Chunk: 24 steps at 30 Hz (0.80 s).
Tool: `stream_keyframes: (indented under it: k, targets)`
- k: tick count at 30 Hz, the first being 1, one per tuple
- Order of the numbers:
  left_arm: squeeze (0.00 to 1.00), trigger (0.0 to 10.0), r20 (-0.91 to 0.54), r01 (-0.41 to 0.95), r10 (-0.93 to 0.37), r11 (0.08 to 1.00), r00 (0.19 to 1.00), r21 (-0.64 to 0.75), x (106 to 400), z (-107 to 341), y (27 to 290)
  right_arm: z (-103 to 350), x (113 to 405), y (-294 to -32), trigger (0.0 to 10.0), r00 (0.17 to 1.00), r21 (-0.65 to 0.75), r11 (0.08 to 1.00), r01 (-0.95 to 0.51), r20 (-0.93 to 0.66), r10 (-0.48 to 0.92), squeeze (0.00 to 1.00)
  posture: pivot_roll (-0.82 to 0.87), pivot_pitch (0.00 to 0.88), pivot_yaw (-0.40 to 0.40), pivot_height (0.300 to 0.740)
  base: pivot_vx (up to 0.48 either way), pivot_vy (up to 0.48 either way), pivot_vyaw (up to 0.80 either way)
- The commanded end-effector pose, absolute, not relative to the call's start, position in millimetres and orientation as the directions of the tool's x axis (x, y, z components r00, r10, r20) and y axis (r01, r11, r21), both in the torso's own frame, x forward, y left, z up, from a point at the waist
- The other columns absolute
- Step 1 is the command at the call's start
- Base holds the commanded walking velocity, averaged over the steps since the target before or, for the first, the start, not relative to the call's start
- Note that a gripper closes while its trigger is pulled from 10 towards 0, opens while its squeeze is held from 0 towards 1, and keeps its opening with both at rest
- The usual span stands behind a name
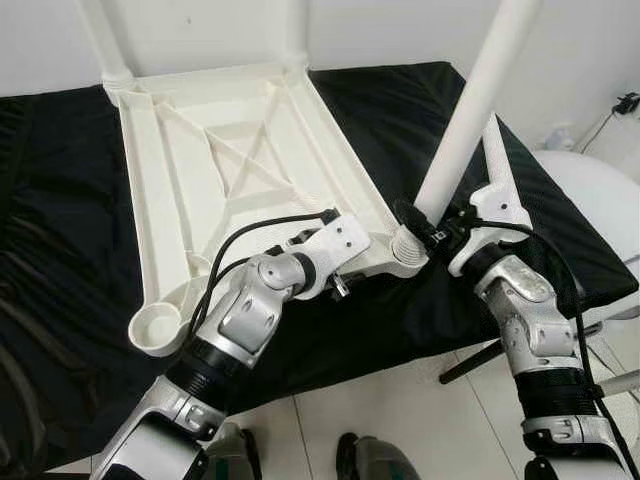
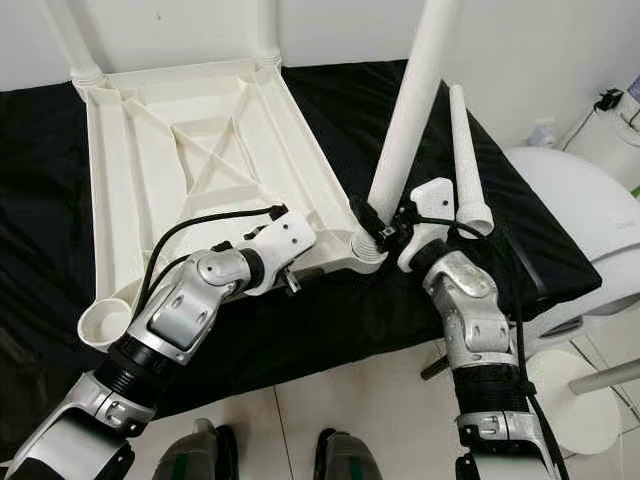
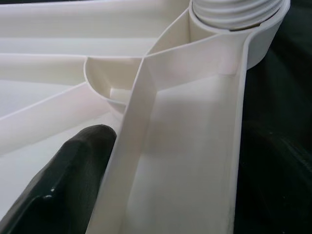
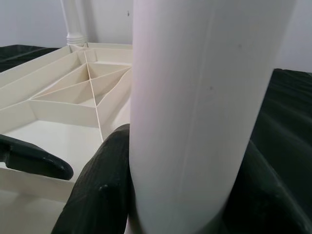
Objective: Building children table
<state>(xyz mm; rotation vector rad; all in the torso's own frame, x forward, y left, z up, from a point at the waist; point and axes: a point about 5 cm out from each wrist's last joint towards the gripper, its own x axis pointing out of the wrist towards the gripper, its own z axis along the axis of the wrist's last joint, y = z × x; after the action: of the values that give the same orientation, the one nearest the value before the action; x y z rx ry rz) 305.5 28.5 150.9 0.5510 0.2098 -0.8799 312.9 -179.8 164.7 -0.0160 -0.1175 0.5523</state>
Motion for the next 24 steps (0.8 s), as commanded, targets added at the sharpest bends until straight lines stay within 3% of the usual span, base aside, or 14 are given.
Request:
stream_keyframes:
  k: [1,5,7,13,16,24]
  targets:
    - [0.0,10.0,-0.402,0.759,-0.644,0.533,0.651,0.375,305.4,146.5,30.1,135.1,306.3,-184.7,10.0,0.865,0.008,0.865,-0.501,0.001,0.501,0.0,-0.03,0.085,-0.03,0.74,0.0,0.0,0.0]
    - [0.0,10.0,-0.402,0.759,-0.645,0.533,0.65,0.375,305.4,146.6,29.8,136.3,304.3,-185.0,10.0,0.869,0.015,0.869,-0.494,0.032,0.493,0.0,-0.03,0.085,-0.03,0.74,0.0,0.0,0.0]
    - [0.0,10.0,-0.401,0.76,-0.646,0.532,0.649,0.373,305.6,146.6,28.9,138.9,291.8,-182.1,10.0,0.873,0.006,0.88,-0.475,0.128,0.47,0.0,-0.03,0.081,-0.027,0.74,0.0,0.0,0.0]
    - [0.0,10.0,-0.4,0.762,-0.649,0.53,0.647,0.374,305.7,146.8,27.7,142.9,287.6,-175.3,10.0,0.856,-0.03,0.868,-0.495,0.158,0.493,0.0,-0.03,0.077,-0.025,0.74,0.0,0.0,0.0]
    - [0.0,10.0,-0.399,0.763,-0.651,0.528,0.646,0.374,305.7,147.0,26.7,144.2,290.5,-165.5,10.0,0.839,-0.085,0.851,-0.518,0.144,0.525,0.0,-0.03,0.076,-0.027,0.74,0.0,0.0,0.0]
    - [0.0,10.0,-0.399,0.76,-0.648,0.532,0.649,0.373,305.5,146.9,27.8,138.6,306.4,-163.3,10.0,0.852,-0.072,0.851,-0.521,0.02,0.523,0.0,-0.02,0.081,-0.036,0.74,0.0,0.0,0.0]
